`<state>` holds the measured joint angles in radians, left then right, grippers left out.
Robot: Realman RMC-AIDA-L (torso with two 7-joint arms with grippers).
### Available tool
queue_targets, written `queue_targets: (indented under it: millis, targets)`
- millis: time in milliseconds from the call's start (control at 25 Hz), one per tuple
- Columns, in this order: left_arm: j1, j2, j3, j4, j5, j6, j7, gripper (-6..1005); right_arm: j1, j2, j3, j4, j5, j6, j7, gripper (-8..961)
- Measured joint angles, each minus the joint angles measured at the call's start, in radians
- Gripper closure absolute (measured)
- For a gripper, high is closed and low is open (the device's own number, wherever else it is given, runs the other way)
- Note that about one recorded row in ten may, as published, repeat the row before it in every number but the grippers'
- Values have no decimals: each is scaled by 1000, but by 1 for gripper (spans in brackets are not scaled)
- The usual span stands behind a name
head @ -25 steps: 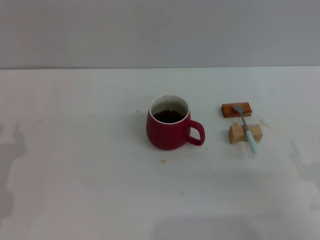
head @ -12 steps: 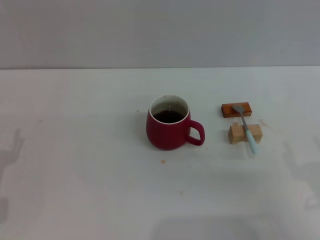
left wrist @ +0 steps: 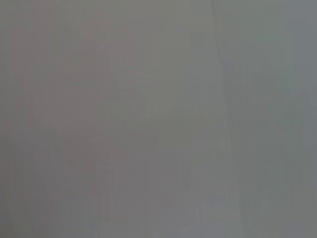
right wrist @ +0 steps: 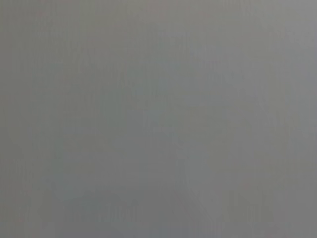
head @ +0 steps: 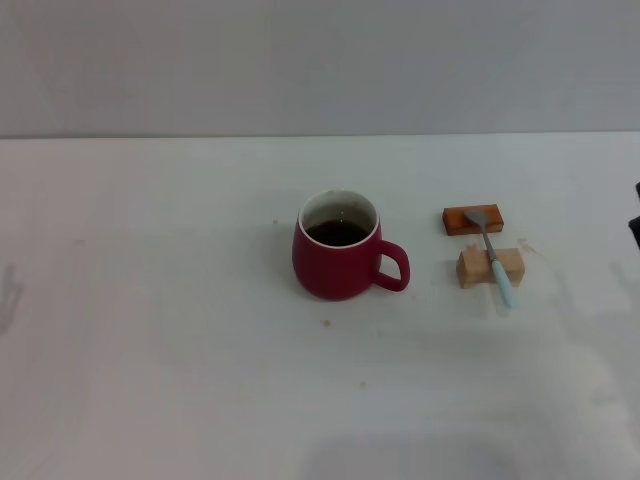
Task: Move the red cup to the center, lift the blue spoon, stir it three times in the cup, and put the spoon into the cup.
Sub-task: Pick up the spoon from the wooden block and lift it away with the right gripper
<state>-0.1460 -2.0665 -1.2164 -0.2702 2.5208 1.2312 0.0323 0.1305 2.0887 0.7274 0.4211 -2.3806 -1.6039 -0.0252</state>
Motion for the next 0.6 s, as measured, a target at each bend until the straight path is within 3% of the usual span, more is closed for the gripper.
queue_targets:
  millis: [600]
  targets:
    - [-31,-3,-11,16,-2,-41,-3,150,15,1,-93,-25,1,149,-2,237]
